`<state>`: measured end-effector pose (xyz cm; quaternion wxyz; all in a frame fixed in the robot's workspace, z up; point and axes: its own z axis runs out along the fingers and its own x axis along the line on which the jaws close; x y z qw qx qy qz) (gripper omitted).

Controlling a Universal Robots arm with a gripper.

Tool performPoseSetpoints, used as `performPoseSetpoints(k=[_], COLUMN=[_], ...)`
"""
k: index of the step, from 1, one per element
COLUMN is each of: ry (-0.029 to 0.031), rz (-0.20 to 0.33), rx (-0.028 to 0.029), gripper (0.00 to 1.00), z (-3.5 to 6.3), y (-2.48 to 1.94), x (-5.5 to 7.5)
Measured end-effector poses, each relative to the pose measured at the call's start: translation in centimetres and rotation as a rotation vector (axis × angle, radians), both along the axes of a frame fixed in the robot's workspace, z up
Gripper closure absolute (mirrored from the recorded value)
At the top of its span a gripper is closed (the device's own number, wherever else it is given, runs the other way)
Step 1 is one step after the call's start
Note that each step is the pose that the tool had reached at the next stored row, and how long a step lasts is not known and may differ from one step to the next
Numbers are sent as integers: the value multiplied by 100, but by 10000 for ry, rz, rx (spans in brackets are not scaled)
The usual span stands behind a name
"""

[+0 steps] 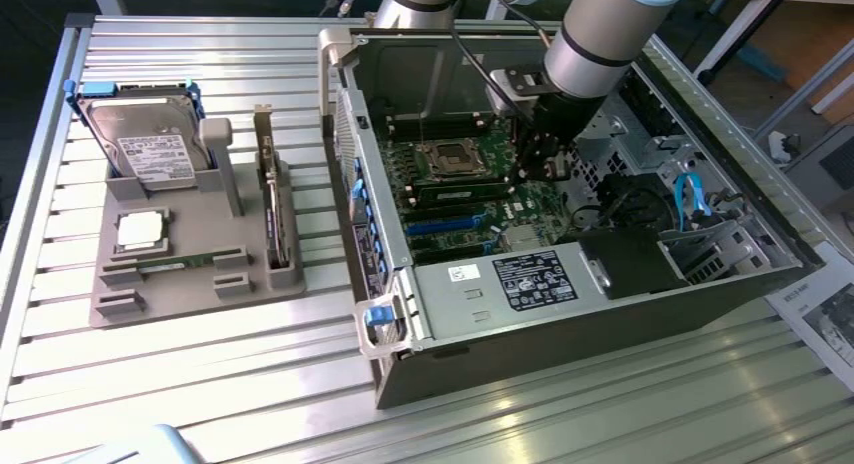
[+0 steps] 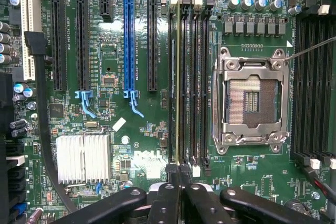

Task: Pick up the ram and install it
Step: 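Press down the ram until it locks into place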

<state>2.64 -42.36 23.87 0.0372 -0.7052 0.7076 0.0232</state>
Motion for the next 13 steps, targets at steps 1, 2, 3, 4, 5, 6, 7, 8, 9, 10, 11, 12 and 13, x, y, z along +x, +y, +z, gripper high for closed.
performPoseSetpoints(k=[1,2,3,4,5,6,7,8,9,10,11,12,13], ry=[0,0,-5,-14,-24,-37,-47,-54,-67,-75,-80,-90,-97], rz=[0,1,0,0,0,0,0,0,0,0,0,1,0], rx=[0,0,-1,-1,0,2,2,3,4,3,4,4,2], gripper=[90,90,90,90,90,90,90,90,90,90,90,90,90], z=[0,0,0,0,0,0,0,0,0,0,0,1,6], y=[0,0,0,0,0,0,0,0,0,0,0,0,1], x=[0,-2,-11,-20,-30,-43,-54,-62,-77,-88,-95,-103,-107])
